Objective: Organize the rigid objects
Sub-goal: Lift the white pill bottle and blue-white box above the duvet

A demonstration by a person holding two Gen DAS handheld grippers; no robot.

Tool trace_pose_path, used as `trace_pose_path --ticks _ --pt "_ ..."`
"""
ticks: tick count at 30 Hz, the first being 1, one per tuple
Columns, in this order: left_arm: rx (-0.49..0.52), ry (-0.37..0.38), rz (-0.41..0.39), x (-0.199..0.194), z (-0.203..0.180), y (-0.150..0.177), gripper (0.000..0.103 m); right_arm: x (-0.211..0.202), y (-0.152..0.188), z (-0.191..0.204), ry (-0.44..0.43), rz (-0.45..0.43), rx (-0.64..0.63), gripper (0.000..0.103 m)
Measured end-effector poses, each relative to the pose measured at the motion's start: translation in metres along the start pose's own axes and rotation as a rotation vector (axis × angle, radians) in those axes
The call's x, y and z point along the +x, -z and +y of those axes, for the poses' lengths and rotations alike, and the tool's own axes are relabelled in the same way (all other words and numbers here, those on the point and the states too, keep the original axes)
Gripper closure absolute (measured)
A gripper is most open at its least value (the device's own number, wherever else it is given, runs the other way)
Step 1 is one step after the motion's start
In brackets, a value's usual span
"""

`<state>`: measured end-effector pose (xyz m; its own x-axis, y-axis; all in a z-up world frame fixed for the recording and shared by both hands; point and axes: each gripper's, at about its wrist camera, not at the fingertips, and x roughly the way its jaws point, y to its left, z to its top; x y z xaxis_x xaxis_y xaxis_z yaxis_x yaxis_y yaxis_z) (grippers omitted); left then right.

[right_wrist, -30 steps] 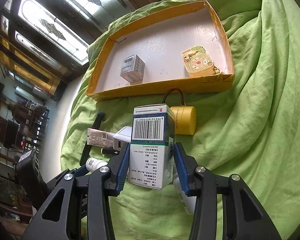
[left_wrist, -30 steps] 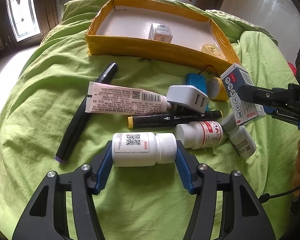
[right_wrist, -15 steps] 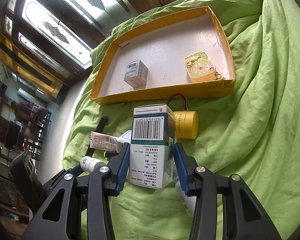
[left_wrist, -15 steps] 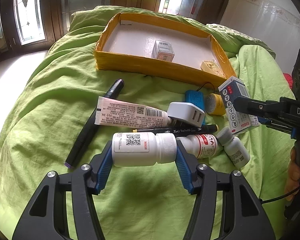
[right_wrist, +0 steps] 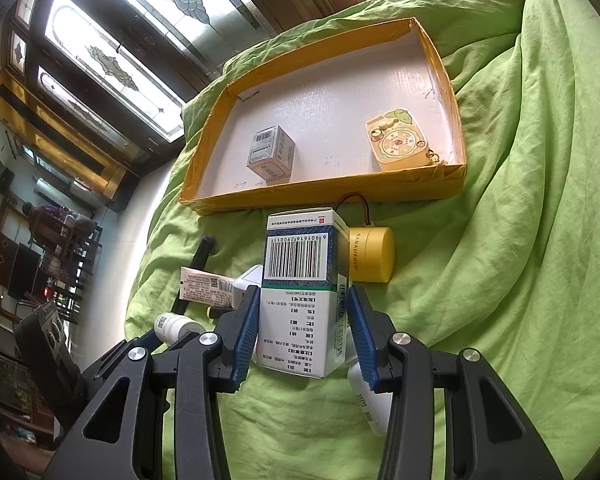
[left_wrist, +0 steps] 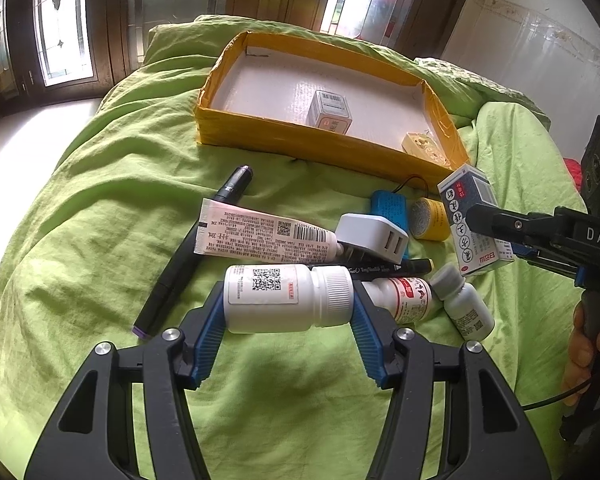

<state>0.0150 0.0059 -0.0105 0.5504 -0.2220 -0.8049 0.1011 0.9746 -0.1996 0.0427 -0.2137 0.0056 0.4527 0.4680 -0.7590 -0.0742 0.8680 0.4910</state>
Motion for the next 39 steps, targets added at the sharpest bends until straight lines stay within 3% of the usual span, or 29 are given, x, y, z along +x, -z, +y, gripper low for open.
trace_pose_path --ticks 39 --pt "-0.001 0.011 -0.009 -0.002 -0.002 -0.001 0.045 -0.014 -0.007 0.001 -0.012 -0.048 -0.003 0.064"
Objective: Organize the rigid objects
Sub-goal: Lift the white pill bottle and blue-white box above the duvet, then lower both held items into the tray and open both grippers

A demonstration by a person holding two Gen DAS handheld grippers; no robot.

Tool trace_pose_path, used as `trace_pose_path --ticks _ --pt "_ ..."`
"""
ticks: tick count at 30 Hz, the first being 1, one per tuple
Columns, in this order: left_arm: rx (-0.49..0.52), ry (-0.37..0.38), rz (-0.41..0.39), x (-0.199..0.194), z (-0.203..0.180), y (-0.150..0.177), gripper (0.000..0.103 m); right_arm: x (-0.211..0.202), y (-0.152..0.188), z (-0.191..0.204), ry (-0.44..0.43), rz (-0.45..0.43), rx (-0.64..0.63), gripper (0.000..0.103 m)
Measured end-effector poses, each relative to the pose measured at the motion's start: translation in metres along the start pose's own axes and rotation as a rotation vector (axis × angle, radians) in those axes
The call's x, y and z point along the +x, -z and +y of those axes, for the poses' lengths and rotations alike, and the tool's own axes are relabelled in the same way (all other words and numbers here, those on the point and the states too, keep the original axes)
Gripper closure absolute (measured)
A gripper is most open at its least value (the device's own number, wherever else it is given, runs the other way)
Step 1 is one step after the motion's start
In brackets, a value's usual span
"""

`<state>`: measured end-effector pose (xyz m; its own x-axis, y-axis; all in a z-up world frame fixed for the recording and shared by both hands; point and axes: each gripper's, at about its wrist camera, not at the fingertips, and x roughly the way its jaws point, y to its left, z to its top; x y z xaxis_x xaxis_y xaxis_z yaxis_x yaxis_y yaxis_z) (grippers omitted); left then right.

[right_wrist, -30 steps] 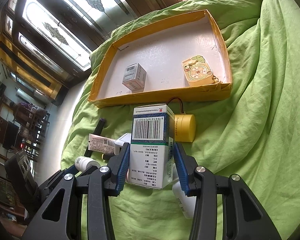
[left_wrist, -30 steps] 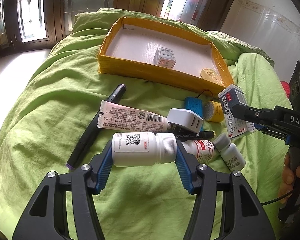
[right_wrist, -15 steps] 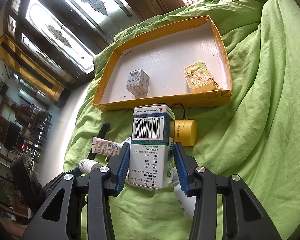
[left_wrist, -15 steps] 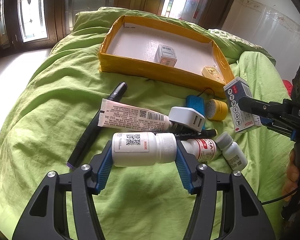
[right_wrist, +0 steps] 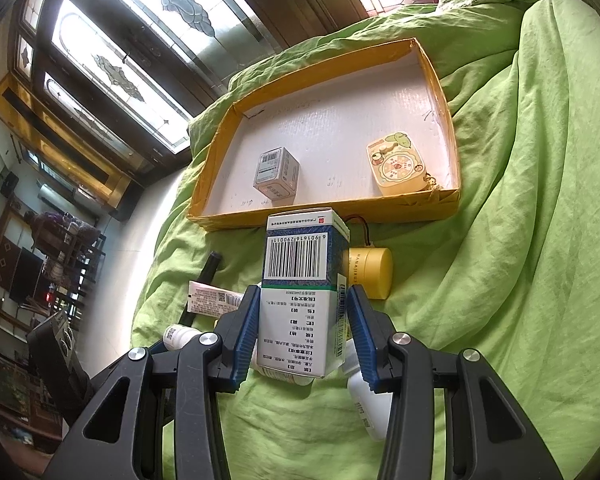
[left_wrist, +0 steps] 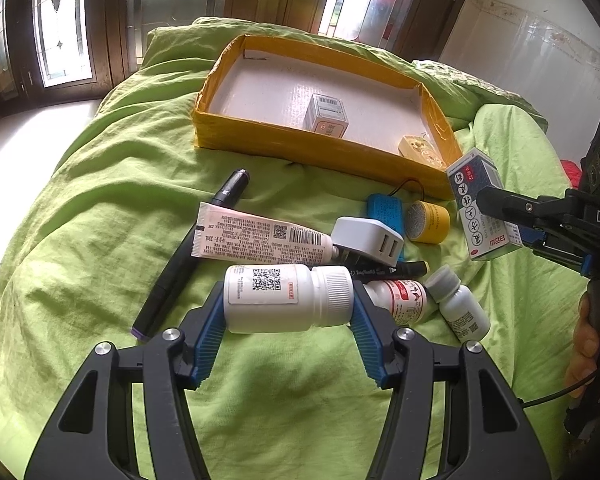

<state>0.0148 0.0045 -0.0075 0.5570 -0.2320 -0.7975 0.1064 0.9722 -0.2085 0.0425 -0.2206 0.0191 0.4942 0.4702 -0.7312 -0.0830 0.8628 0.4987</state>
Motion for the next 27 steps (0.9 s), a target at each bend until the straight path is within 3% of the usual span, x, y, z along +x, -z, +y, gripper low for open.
trace_pose_path --ticks 13,27 --pt "-0.035 0.045 -0.047 -0.011 0.001 -0.022 0.045 -0.001 -0.002 0.003 -0.016 0.002 0.006 0.064" --pt "-0.059 0.069 -0.085 0.007 0.008 -0.083 0.045 0.000 -0.025 0.002 -0.020 -0.016 0.053 0.064"
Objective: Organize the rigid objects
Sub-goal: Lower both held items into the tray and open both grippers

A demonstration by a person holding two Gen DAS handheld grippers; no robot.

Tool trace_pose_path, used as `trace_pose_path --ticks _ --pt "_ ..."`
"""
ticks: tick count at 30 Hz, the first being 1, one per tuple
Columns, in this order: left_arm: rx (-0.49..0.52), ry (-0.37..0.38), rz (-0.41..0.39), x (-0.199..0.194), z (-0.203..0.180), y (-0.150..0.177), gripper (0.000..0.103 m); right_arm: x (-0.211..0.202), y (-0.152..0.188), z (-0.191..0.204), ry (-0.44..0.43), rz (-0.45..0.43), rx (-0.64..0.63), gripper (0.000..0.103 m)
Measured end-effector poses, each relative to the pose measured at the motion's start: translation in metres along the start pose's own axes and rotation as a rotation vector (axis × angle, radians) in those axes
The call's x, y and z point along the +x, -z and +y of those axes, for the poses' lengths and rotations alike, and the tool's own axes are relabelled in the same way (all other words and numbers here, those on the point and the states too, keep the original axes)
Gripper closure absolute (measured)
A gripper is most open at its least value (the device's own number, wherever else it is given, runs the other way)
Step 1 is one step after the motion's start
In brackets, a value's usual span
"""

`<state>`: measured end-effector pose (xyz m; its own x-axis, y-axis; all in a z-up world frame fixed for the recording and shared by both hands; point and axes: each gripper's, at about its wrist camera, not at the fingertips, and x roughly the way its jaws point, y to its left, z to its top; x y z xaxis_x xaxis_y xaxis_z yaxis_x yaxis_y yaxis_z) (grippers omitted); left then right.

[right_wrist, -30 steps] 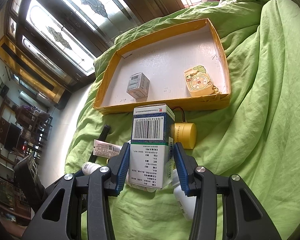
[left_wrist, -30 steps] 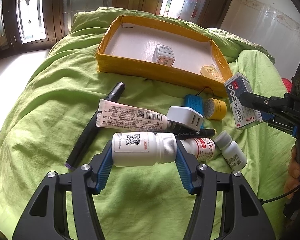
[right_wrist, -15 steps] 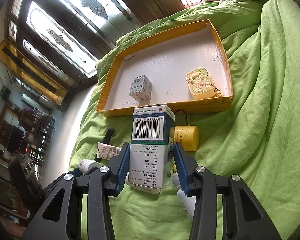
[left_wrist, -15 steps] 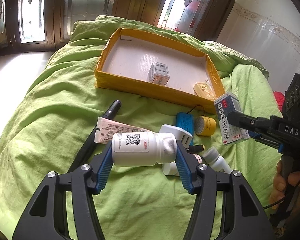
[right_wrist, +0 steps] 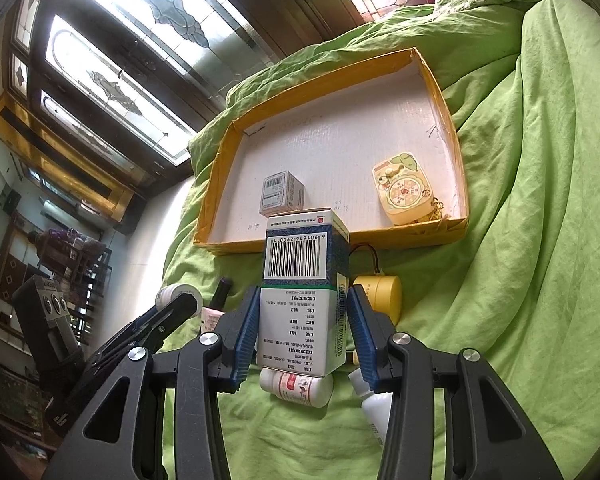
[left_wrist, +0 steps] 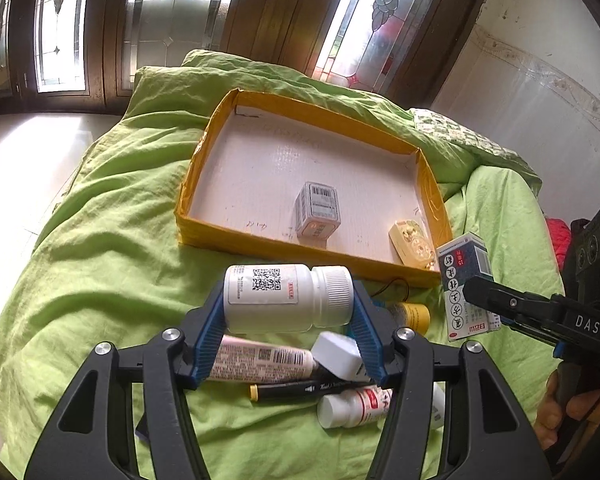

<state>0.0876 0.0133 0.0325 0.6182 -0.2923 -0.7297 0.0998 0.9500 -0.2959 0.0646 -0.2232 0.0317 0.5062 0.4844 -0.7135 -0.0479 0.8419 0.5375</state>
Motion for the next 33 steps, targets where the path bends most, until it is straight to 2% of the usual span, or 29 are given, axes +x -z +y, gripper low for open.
trace_pose_path --ticks 4,8,12,22,28,33 --pt "-0.030 0.015 0.023 0.016 0.005 -0.020 0.045 0.002 -0.019 0.006 -0.022 -0.030 0.018 0.064" --pt "-0.031 -0.019 0.036 0.033 0.008 -0.032 0.045 0.015 -0.039 0.012 -0.032 -0.044 0.017 0.064" --pt "-0.058 -0.017 0.037 0.047 0.012 -0.041 0.045 0.034 -0.056 0.011 -0.035 -0.035 0.014 0.064" --pt "-0.059 -0.079 0.034 0.091 0.014 -0.066 0.045 0.081 -0.066 -0.011 -0.011 0.002 0.039 0.064" --pt "0.006 -0.166 0.061 0.112 0.014 -0.062 0.045 0.094 -0.068 -0.014 0.026 0.016 0.009 0.064" --pt "0.100 -0.206 0.079 0.117 0.009 -0.051 0.045 0.101 -0.064 -0.014 0.053 0.034 -0.039 0.064"
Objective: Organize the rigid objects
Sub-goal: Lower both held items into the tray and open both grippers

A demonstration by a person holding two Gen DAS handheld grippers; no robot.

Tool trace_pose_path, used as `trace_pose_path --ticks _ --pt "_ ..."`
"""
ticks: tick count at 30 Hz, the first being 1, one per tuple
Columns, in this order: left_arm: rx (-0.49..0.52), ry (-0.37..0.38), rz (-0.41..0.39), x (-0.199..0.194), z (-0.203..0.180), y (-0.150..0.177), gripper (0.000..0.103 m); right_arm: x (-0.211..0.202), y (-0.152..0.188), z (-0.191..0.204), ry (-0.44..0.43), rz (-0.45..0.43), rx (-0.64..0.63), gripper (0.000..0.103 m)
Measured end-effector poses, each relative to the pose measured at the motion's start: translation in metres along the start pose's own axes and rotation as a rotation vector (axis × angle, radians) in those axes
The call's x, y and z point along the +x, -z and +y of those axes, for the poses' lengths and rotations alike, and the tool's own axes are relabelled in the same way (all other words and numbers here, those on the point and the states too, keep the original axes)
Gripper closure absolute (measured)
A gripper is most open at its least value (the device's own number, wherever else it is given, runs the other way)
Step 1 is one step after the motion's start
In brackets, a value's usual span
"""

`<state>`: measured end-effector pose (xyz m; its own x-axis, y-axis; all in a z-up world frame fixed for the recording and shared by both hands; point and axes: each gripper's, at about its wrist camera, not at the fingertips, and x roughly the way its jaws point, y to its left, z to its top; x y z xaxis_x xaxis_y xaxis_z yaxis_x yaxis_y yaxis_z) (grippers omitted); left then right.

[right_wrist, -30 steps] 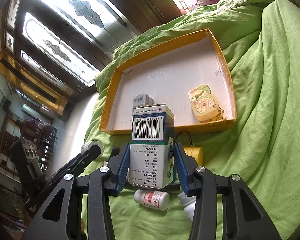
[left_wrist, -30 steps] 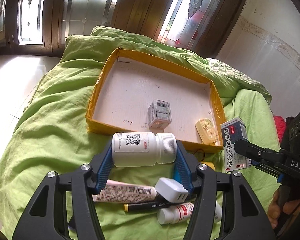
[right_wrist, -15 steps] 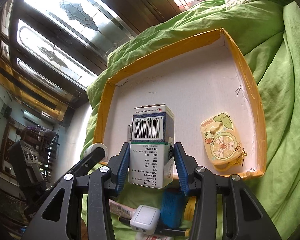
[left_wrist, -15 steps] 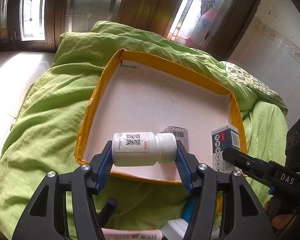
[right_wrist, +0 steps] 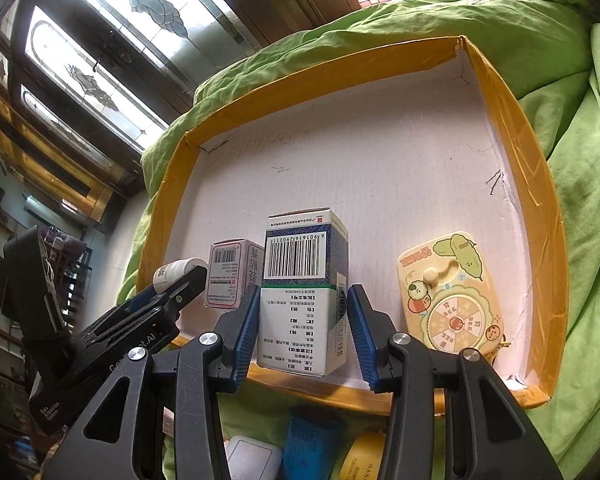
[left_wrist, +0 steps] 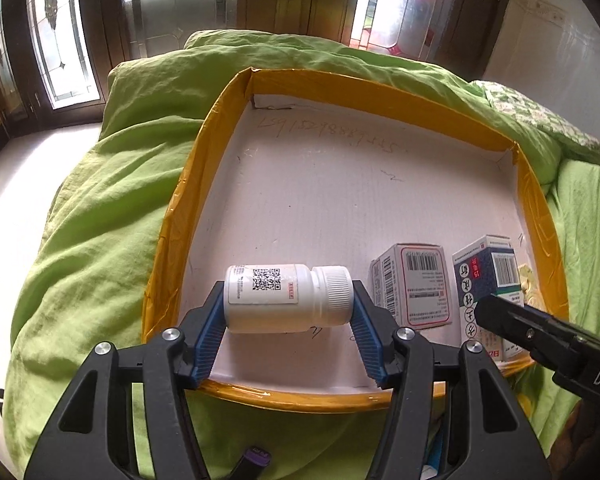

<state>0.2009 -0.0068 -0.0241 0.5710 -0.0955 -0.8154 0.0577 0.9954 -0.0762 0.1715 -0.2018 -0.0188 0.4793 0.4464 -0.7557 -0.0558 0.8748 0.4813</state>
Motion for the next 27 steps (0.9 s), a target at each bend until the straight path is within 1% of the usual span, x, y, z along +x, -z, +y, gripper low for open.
trace_pose_path --ticks 3,7,8,9,10,11,12,15,18,22,24,27 --pt "0.058 -0.018 0.006 0.001 -0.004 0.003 0.045 0.002 0.001 -0.001 0.010 0.009 -0.012 0.064" --pt "0.075 -0.014 0.022 0.001 -0.002 0.003 0.045 0.003 0.002 -0.001 0.022 0.010 -0.031 0.063" --pt "0.073 -0.009 0.022 0.000 -0.002 0.002 0.044 0.003 0.001 0.001 0.023 0.004 -0.036 0.062" --pt "0.067 -0.001 0.021 -0.002 -0.001 0.002 0.038 0.002 0.001 0.002 0.021 -0.001 -0.039 0.056" --pt "0.060 0.010 0.014 -0.005 0.000 0.002 0.032 0.000 0.001 0.003 0.017 -0.005 -0.039 0.053" --pt "0.050 0.020 0.005 -0.008 0.001 0.001 0.029 -0.001 0.002 0.003 0.014 -0.010 -0.036 0.046" --pt "0.039 0.030 -0.005 -0.012 0.002 0.001 0.027 -0.003 0.002 0.003 0.011 -0.016 -0.032 0.044" --pt "0.007 0.055 -0.011 -0.023 0.007 0.000 0.027 -0.014 0.006 0.001 0.001 -0.035 -0.012 0.044" --pt "-0.003 0.073 -0.021 -0.042 0.010 0.004 0.027 -0.031 0.011 0.002 -0.009 -0.065 -0.002 0.044" --pt "0.031 0.075 -0.036 -0.073 0.016 0.022 0.027 -0.056 0.020 0.009 -0.031 -0.091 0.001 0.041" --pt "0.038 0.069 -0.033 -0.087 0.020 0.037 0.027 -0.069 0.027 0.014 -0.036 -0.104 -0.002 0.031" --pt "0.000 0.058 -0.028 -0.103 0.030 0.063 0.025 -0.083 0.041 0.020 -0.035 -0.102 -0.005 0.029"
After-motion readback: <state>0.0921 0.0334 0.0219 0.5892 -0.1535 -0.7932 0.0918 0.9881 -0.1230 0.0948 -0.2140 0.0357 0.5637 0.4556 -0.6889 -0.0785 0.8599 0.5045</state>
